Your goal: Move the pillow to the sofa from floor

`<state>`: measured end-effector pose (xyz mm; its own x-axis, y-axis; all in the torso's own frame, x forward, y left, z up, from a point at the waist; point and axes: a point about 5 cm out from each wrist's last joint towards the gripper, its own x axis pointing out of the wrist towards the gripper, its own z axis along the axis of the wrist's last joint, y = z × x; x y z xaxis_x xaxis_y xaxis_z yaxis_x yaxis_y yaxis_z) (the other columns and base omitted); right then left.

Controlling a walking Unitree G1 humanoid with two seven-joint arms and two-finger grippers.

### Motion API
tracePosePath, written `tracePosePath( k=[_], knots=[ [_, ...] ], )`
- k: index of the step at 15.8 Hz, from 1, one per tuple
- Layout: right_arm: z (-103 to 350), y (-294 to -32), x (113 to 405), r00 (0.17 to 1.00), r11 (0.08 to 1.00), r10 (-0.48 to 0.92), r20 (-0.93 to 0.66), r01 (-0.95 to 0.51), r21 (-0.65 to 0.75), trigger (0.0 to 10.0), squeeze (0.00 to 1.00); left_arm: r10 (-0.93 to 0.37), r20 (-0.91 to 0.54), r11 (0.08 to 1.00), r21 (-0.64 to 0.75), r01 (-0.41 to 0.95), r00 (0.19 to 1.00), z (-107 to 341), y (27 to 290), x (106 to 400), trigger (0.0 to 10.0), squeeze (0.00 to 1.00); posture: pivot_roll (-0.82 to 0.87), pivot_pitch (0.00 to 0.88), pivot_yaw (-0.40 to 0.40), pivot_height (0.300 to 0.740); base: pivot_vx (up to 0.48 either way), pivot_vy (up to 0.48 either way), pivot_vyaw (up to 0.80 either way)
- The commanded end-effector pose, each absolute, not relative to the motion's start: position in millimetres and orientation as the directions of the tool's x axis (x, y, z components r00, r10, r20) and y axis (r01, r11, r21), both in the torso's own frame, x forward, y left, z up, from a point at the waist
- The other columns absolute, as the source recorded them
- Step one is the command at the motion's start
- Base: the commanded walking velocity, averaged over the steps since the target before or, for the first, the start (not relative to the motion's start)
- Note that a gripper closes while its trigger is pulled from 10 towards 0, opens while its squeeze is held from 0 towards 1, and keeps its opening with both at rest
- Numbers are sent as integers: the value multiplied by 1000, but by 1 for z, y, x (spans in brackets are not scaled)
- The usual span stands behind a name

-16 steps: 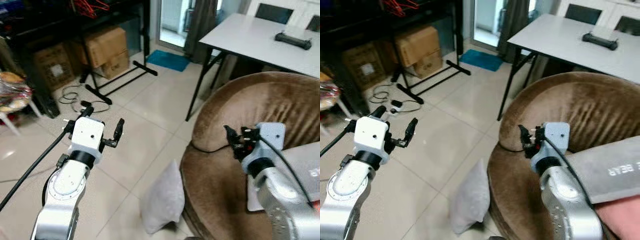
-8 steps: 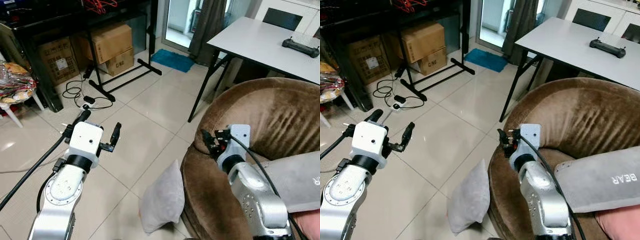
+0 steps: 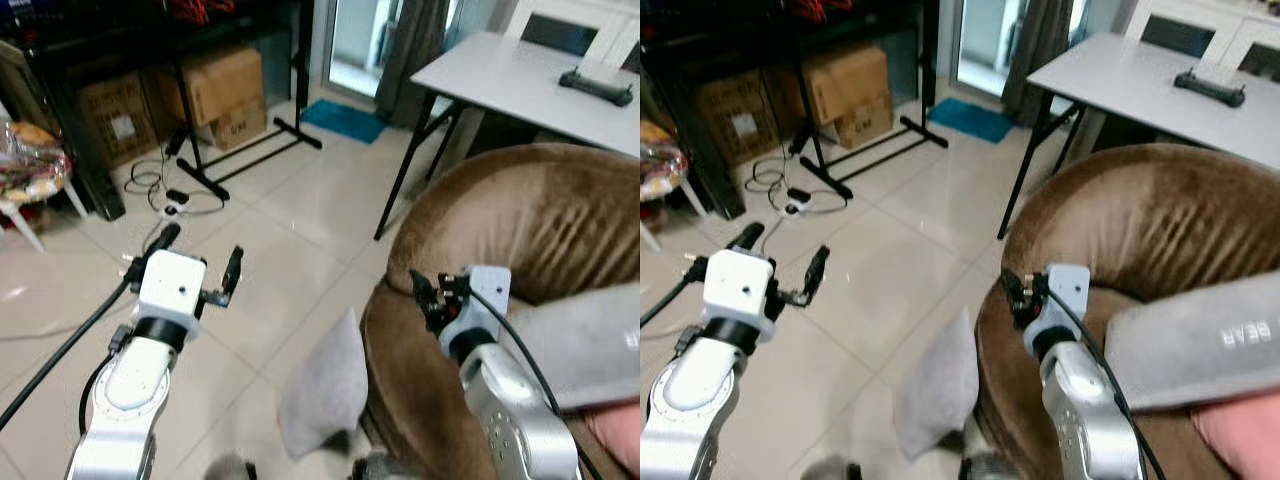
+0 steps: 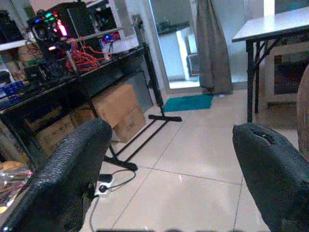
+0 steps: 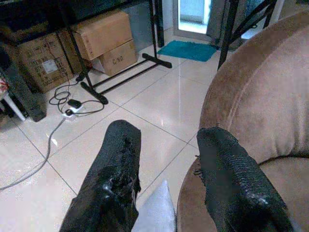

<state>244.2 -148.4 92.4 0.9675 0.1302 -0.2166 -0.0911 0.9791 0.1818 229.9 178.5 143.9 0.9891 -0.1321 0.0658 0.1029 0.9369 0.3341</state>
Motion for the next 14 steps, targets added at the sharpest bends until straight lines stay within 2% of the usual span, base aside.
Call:
tracePosePath(
  k=[1,4,10,14],
  knots=[
    [93,-152,243,971,982,114,-208,-79,171,10000,0,-128,70,940,327,98,989,144,178,228,10000,0,12,0,-64,627,0,0,0],
    [93,-149,244,967,981,145,-210,-113,159,10000,0,-107,76,940,332,76,991,146,180,226,10000,0,21,0,-80,592,0,0,0],
    [97,-150,247,966,980,164,-202,-135,147,10000,0,-78,99,952,302,44,992,150,185,225,10000,0,22,0,-93,592,0,0,0],
    [97,-153,250,963,982,163,-212,-138,130,10000,0,-73,96,955,293,42,993,151,187,224,10000,0,23,7,-108,592,278,0,0]
  ],
)
